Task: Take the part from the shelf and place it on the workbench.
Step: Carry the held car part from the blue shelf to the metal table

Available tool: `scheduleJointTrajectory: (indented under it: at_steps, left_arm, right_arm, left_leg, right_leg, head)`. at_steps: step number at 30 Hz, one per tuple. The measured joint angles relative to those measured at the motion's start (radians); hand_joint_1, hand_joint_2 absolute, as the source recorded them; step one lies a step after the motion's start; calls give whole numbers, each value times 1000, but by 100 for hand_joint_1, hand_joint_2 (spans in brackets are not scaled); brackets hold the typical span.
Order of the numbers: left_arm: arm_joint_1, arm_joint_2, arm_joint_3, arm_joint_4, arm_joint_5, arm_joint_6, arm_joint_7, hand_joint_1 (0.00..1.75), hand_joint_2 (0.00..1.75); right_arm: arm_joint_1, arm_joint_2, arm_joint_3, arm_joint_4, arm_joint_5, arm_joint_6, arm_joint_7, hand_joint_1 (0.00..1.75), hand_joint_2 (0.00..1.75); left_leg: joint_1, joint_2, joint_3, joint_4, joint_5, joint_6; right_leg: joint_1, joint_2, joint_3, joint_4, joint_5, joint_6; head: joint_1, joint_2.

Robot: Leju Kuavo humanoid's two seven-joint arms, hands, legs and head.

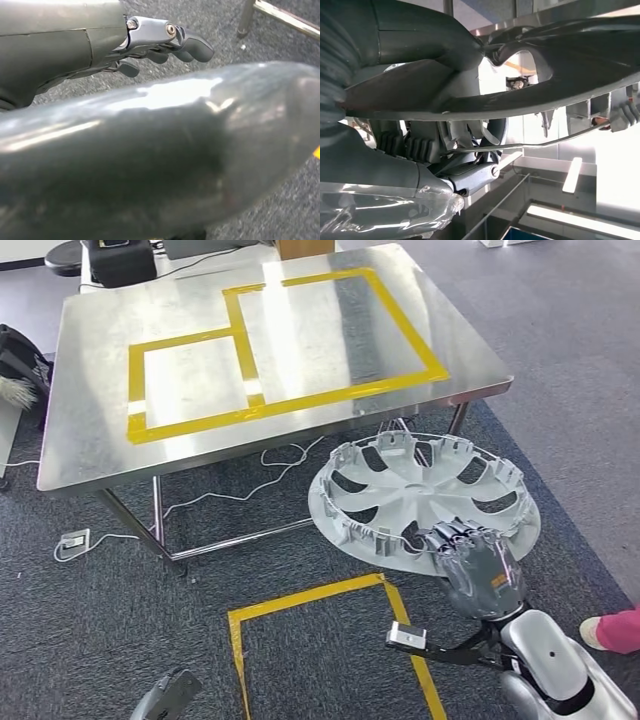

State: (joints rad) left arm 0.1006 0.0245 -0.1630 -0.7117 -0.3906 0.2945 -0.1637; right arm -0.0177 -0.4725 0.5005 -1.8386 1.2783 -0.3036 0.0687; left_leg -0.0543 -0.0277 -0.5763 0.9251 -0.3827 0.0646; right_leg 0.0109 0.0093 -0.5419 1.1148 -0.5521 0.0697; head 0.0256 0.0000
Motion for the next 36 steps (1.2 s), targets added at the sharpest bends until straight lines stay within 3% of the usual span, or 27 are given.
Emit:
scheduleJointTrajectory:
  at_steps: [1,2,3,5,6,8,10,12,13,14,16,17,19,22,24,26,27,28,29,31,32,33,36]
  left_arm:
    - [1,1,1,0,0,0,0,0,0]
    - [3,3,2,0,0,0,0,0,0]
    - [5,4,4,0,-1,0,0,0,0]
    - [7,7,6,0,-1,0,0,0,0]
    - [5,5,6,0,-1,0,0,0,0]
    - [0,4,7,-2,-2,0,-1,0,0]
    - [-5,1,7,-2,-2,0,-2,0,0]
    - [-9,-3,7,-2,-1,0,-2,0,0]
    - [-10,-6,8,-2,-1,0,-1,0,0]
    - [-10,-7,10,-3,0,0,0,0,0]
    - [-11,-8,16,-4,1,0,2,0,0]
    - [-11,-8,20,-5,1,0,2,0,0]
    - [-12,-7,28,-7,2,0,4,0,0]
    - [-12,-11,38,-12,2,0,4,0,0]
    - [-14,-14,43,-13,2,0,4,0,0]
    - [-14,-16,47,-13,2,0,3,0,0]
    - [-14,-17,49,-13,2,-1,3,0,0]
    - [-13,-18,50,-13,2,-1,3,0,0]
    - [-13,-19,51,-13,2,-2,3,0,0]
    - [-14,-21,54,-13,2,-2,2,0,0]
    - [-15,-21,55,-13,2,-2,2,0,0]
    - [-15,-21,56,-13,2,-2,2,0,0]
    - [-15,-20,58,-13,2,-2,2,0,0]
  right_arm:
    - [0,-4,-4,-2,1,1,0,175,175]
    - [0,-7,-7,-3,2,1,0,175,175]
    - [-1,-8,-9,-4,3,2,0,175,175]
    - [-4,-10,-13,-8,5,2,0,175,175]
    - [-5,-11,-16,-11,5,2,0,175,175]
    - [-4,-14,-21,-13,5,2,1,175,175]
    - [-1,-19,-26,-14,6,2,1,175,175]
    - [0,-22,-29,-16,9,3,0,175,175]
    - [-1,-23,-30,-19,10,4,0,175,175]
    - [-2,-23,-31,-23,12,5,0,175,175]
    - [-9,-25,-31,-31,15,9,0,175,175]
    - [-15,-26,-32,-34,16,11,0,175,175]
    - [-28,-29,-33,-38,17,15,0,175,175]
    - [-44,-43,-38,-47,17,22,-2,175,175]
    - [-54,-54,-41,-49,15,27,-3,175,175]
    - [-61,-61,-44,-49,12,31,-5,175,175]
    - [-63,-65,-46,-49,10,32,-7,175,175]
    - [-64,-68,-47,-49,9,33,-9,175,175]
    - [-64,-71,-49,-49,9,34,-10,175,175]
    - [-65,-76,-53,-49,8,36,-11,175,175]
    - [-67,-78,-55,-49,8,36,-11,175,175]
    - [-70,-79,-56,-50,8,36,-12,175,175]
    - [-75,-82,-58,-52,7,36,-12,175,175]
  left_leg:
    - [-2,-3,1,4,-3,-2]
    - [-4,-5,-2,10,-4,-3]
    - [-7,-6,-9,16,-5,-5]
    - [-12,-9,-27,27,-6,-6]
    - [-15,-6,-37,36,-13,-12]
    - [-9,7,-65,94,-52,-41]
    - [14,25,-119,223,-111,-74]
    - [35,31,-173,330,-134,-84]
    - [39,31,-180,335,-115,-81]
    - [40,30,-169,299,-78,-74]
    - [31,28,-115,170,4,-48]
    - [26,27,-91,116,25,-36]
    - [19,27,-68,71,20,-19]
    - [25,26,-55,46,6,-17]
    - [30,25,-46,34,5,-17]
    - [29,24,-44,35,1,-14]
    - [28,23,-43,36,-2,-13]
    - [27,22,-41,38,-5,-13]
    - [27,20,-38,41,-8,-13]
    - [27,17,-31,48,-17,-17]
    - [25,16,-31,55,-20,-20]
    - [23,15,-34,61,-22,-24]
    - [19,14,-41,69,-21,-32]
  right_leg:
    - [-5,1,5,-51,49,8]
    - [-9,2,8,-86,77,12]
    - [-11,2,8,-99,84,13]
    - [-17,3,4,-105,75,3]
    - [-21,4,3,-109,68,-3]
    - [-32,5,10,-117,58,-16]
    - [-34,3,20,-118,52,-26]
    - [-34,3,29,-118,48,-30]
    - [-33,3,34,-118,45,-31]
    - [-32,3,39,-118,42,-31]
    - [-27,4,50,-119,34,-30]
    - [-26,5,53,-120,31,-28]
    - [-26,5,52,-121,26,-20]
    - [-25,-1,47,-116,12,-6]
    - [-22,-3,9,-42,-30,-3]
    - [-19,-2,-67,94,-88,-2]
    - [-18,-2,-99,143,-97,-2]
    - [-17,-2,-118,163,-85,0]
    - [-16,-2,-115,136,-49,1]
    - [-16,-3,-72,13,41,3]
    - [-17,-3,-47,-47,69,2]
    - [-16,-3,-32,-81,81,-2]
    - [-18,-1,-26,-95,82,-17]
  head:
    - [1,0]
    - [1,0]
    - [0,0]
    - [0,0]
    - [-1,0]
    - [-6,0]
    - [-13,0]
    - [-14,0]
    - [-15,0]
    - [-14,0]
    - [-14,0]
    - [-14,0]
    - [-14,0]
    - [-13,0]
    - [-11,0]
    - [-10,0]
    - [-11,0]
    - [-11,0]
    - [-10,0]
    - [-10,0]
    - [-10,0]
    - [-11,0]
    - [-14,0]
